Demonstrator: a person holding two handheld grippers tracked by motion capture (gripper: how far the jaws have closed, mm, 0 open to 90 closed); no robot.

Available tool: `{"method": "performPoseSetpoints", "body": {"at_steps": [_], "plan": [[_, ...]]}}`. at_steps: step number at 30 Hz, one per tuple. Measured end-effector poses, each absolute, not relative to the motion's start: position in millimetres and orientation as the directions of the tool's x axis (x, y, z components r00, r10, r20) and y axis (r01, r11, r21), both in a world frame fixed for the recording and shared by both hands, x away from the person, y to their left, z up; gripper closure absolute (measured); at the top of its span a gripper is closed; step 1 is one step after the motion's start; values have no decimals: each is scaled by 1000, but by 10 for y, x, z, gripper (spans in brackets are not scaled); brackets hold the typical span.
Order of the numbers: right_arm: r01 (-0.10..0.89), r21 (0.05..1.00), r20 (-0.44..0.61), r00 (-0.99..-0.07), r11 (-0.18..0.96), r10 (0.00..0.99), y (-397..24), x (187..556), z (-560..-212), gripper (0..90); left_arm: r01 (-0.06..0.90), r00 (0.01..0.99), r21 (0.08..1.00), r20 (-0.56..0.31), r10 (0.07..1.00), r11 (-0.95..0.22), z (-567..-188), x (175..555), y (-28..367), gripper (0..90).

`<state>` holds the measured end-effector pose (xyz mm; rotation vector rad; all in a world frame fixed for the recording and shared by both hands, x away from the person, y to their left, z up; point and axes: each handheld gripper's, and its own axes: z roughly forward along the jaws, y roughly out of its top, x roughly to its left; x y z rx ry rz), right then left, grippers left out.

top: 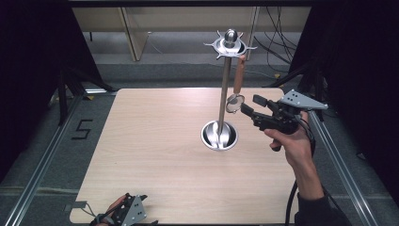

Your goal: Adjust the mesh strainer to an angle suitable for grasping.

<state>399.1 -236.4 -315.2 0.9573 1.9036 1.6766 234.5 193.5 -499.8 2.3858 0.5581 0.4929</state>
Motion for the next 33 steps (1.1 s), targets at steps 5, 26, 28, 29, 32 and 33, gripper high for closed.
{"method": "performPoseSetpoints", "body": {"at_steps": [5, 26, 28, 29, 32, 33], "plan": [[194, 980, 105, -672, 37, 733, -2389, 4018, -3179, 393, 272, 841, 666, 187, 508, -695, -5007, 2342, 1930, 163], [263, 963, 131, -650, 60, 748, -2461, 3991, -3345, 365, 273, 838, 665, 191, 511, -695, -4989, 2343, 1924, 163], [264, 962, 126, -657, 69, 744, -2468, 3999, -3366, 363, 272, 837, 676, 185, 515, -685, -5000, 2345, 1919, 163], [269, 961, 131, -656, 68, 744, -2463, 4000, -3379, 362, 273, 837, 676, 184, 515, -684, -5001, 2344, 1918, 163], [267, 960, 124, -671, 83, 731, -2462, 3999, -3400, 354, 272, 836, 675, 187, 516, -685, -5006, 2347, 1914, 163], [268, 959, 124, -679, 87, 723, -2457, 3998, -3407, 352, 269, 836, 668, 195, 512, -694, -5003, 2351, 1917, 163]]}}
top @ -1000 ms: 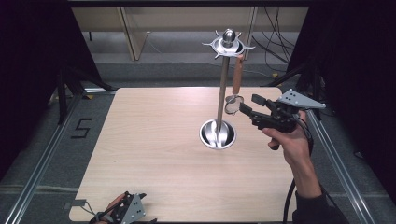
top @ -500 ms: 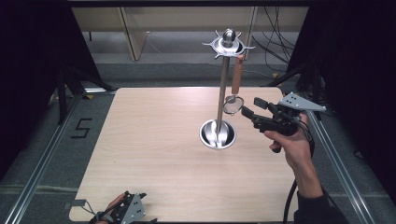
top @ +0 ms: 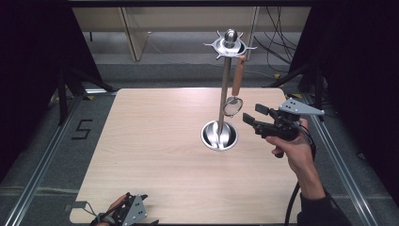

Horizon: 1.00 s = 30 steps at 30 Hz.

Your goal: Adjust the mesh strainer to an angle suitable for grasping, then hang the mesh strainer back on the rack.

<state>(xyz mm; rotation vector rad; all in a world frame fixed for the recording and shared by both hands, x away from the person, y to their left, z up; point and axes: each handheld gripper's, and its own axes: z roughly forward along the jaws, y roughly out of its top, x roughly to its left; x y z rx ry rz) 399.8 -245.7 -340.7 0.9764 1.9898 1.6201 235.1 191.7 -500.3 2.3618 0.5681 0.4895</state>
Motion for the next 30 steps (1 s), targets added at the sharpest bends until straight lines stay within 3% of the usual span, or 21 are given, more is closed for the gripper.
{"method": "performPoseSetpoints", "body": {"at_steps": [10, 30], "plan": [[238, 949, 17, -695, 207, 719, -2399, 3975, -3530, 340, 274, 836, 676, 184, 517, -684, -5007, 2344, 1906, 163], [309, 916, 38, -702, 256, 711, -2317, 3955, -3790, 319, 266, 836, 665, 202, 511, -698, -4993, 2340, 1909, 163]]}}
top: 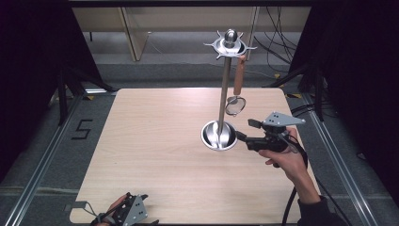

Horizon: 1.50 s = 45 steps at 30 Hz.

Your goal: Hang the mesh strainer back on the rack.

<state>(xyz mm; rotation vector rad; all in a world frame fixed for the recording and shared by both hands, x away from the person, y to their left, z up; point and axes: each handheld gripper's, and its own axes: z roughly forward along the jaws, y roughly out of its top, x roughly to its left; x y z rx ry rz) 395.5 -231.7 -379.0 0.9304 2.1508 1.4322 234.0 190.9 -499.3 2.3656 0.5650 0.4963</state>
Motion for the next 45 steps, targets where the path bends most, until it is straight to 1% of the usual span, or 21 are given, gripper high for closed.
{"method": "performPoseSetpoints", "body": {"at_steps": [2, 4, 10, 11, 13, 14, 15, 16, 18, 20, 21, 22, 23, 26, 31, 32, 36, 38, 40, 41, 45], "plan": [[337, 902, 54, -706, 268, 706, -2316, 3945, -3804, 318, 267, 835, 676, 194, 515, -687, -5001, 2338, 1905, 163], [319, 906, 36, -713, 278, 700, -2312, 3961, -3834, 318, 261, 837, 670, 201, 509, -695, -5005, 2339, 1907, 163], [345, 892, 42, -705, 291, 708, -2254, 3944, -3917, 315, 259, 837, 667, 205, 507, -698, -5000, 2328, 1917, 163], [327, 897, 26, -710, 298, 704, -2252, 3957, -3926, 314, 257, 837, 666, 210, 506, -701, -4999, 2330, 1921, 164], [363, 881, 52, -711, 303, 701, -2246, 3936, -3926, 314, 260, 835, 674, 203, 512, -692, -5002, 2330, 1921, 163], [356, 889, 53, -703, 287, 709, -2229, 3934, -3944, 313, 262, 834, 674, 203, 514, -691, -5001, 2326, 1921, 163], [367, 878, 53, -710, 306, 702, -2237, 3926, -3939, 313, 264, 836, 660, 208, 508, -704, -4988, 2324, 1926, 163], [343, 886, 29, -712, 312, 701, -2238, 3937, -3948, 313, 262, 837, 657, 209, 506, -706, -4991, 2325, 1925, 163], [373, 874, 56, -714, 311, 698, -2223, 3905, -3957, 312, 262, 836, 669, 202, 510, -695, -5008, 2323, 1921, 163], [344, 881, 24, -720, 326, 694, -2218, 3905, -3974, 310, 264, 835, 669, 202, 511, -695, -5008, 2325, 1926, 163], [358, 876, 43, -725, 322, 688, -2204, 3894, -3985, 310, 263, 834, 668, 206, 512, -696, -5006, 2325, 1929, 163], [346, 878, 23, -720, 330, 693, -2197, 3882, -3997, 308, 265, 833, 671, 202, 515, -693, -5007, 2323, 1929, 163], [366, 868, 37, -721, 335, 692, -2185, 3858, -4004, 307, 265, 833, 670, 203, 514, -694, -5007, 2324, 1929, 163], [360, 861, 26, -736, 359, 677, -2172, 3842, -4052, 306, 264, 834, 662, 209, 511, -702, -5005, 2323, 1929, 163], [407, 851, 99, -746, 332, 659, -2132, 3807, -4145, 305, 264, 833, 662, 209, 512, -701, -5004, 2322, 1931, 163], [386, 855, 75, -753, 347, 653, -2131, 3816, -4166, 305, 264, 833, 662, 209, 512, -701, -5004, 2322, 1930, 163], [421, 835, 106, -754, 353, 648, -2075, 3763, -4256, 302, 263, 834, 667, 205, 512, -697, -5006, 2318, 1930, 163], [408, 835, 89, -763, 370, 640, -2062, 3754, -4304, 301, 263, 834, 667, 206, 512, -697, -5008, 2319, 1930, 164], [437, 821, 115, -758, 369, 642, -2042, 3718, -4346, 300, 263, 834, 667, 206, 511, -697, -5007, 2318, 1929, 163], [411, 827, 89, -770, 384, 632, -2045, 3736, -4371, 294, 267, 840, 657, 200, 504, -705, -4997, 2322, 1932, 163], [431, 814, 94, -759, 389, 644, -2038, 3687, -4428, 296, 264, 834, 669, 204, 512, -695, -5012, 2317, 1927, 164]]}}
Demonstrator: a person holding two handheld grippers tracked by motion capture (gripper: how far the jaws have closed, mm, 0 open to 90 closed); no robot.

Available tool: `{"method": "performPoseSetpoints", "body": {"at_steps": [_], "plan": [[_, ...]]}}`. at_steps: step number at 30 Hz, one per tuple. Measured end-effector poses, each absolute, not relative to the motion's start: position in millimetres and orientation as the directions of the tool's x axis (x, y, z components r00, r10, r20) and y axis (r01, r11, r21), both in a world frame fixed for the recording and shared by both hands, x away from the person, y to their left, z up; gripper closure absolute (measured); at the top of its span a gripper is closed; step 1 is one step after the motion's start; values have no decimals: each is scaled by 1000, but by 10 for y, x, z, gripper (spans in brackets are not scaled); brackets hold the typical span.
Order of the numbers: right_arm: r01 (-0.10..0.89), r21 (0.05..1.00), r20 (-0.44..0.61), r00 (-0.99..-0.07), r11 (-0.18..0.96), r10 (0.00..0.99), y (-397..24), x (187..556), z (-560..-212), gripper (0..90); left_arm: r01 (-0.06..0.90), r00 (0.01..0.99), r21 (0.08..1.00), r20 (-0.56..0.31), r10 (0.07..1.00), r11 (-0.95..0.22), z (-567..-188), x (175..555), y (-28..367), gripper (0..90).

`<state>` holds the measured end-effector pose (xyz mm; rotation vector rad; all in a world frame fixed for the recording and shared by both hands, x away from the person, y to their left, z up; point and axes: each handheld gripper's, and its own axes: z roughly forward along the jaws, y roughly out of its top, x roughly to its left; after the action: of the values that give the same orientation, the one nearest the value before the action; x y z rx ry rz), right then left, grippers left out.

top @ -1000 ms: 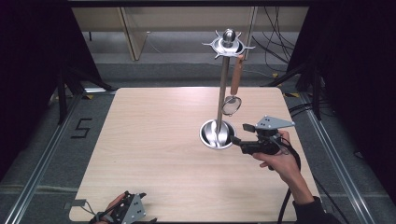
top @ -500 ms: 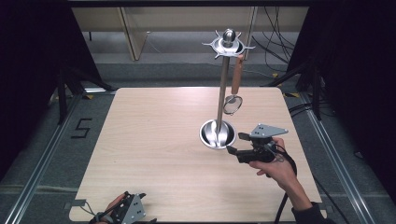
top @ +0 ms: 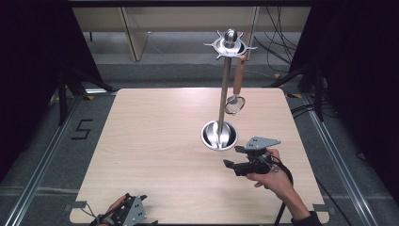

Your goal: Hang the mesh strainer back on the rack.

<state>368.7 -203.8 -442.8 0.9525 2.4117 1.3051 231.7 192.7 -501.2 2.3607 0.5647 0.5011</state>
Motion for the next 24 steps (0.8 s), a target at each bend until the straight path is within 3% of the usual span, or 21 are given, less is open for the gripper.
{"method": "performPoseSetpoints", "body": {"at_steps": [2, 24], "plan": [[404, 816, 57, -767, 413, 638, -2062, 3703, -4456, 295, 261, 834, 669, 207, 512, -696, -5014, 2318, 1926, 163], [445, 783, 89, -772, 435, 630, -2059, 3515, -4655, 290, 262, 832, 669, 209, 514, -695, -5018, 2319, 1921, 163]]}}
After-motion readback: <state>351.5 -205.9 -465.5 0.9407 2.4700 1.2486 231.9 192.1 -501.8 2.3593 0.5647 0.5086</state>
